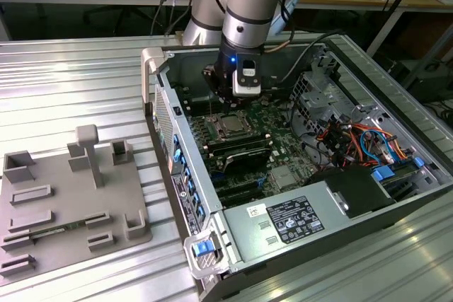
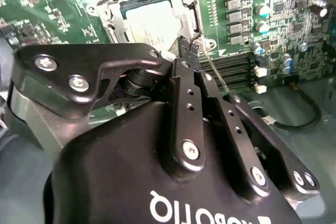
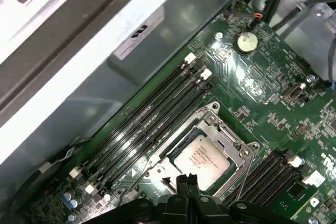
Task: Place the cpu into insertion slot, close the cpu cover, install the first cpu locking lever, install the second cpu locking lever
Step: 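Install the first cpu locking lever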
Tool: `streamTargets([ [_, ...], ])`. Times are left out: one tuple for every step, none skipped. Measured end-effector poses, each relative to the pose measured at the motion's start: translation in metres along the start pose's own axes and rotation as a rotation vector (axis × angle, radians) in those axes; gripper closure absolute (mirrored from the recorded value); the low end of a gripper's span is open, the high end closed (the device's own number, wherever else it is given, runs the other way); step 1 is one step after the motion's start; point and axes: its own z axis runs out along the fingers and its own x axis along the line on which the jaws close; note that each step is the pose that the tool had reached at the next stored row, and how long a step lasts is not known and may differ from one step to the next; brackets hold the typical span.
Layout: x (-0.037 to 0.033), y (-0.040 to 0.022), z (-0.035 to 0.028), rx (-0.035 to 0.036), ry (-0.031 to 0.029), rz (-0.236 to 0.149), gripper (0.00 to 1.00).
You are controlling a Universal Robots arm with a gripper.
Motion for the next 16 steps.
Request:
streamTargets([
  [0.0001,0.0000,0.0000,-0.0010,0.0005,-0.031,0.89],
  [0.0001,-0.0001,0.0000,-0.0019,0.0009,-0.055,0.89],
  [0.0001,-0.0001,0.0000,-0.0027,0.0012,-0.074,0.89],
  [0.0001,-0.0001,0.0001,-0.0039,0.0017,-0.106,0.89],
  [0.0006,-0.0006,0.0001,-0.0042,0.0019,-0.119,0.89],
  [0.0015,-0.0015,0.0000,-0.0044,0.0020,-0.124,0.89],
  [0.0027,-0.0026,-0.0001,-0.0046,0.0021,-0.128,0.89],
  [0.0039,-0.0037,-0.0001,-0.0048,0.0021,-0.131,0.89],
  [0.0063,-0.0059,-0.0002,-0.0049,0.0022,-0.136,0.89],
  [0.0076,-0.0071,-0.0003,-0.0050,0.0022,-0.139,0.89],
  [0.0089,-0.0083,-0.0003,-0.0051,0.0023,-0.141,0.89],
  [0.0104,-0.0097,-0.0004,-0.0052,0.0024,-0.144,0.89],
  [0.0123,-0.0115,-0.0005,-0.0053,0.0024,-0.147,0.89],
  [0.0153,-0.0143,-0.0007,-0.0055,0.0025,-0.153,0.89],
  [0.0170,-0.0159,-0.0008,-0.0057,0.0025,-0.158,0.89],
  [0.0182,-0.0171,-0.0008,-0.0058,0.0026,-0.162,0.89],
])
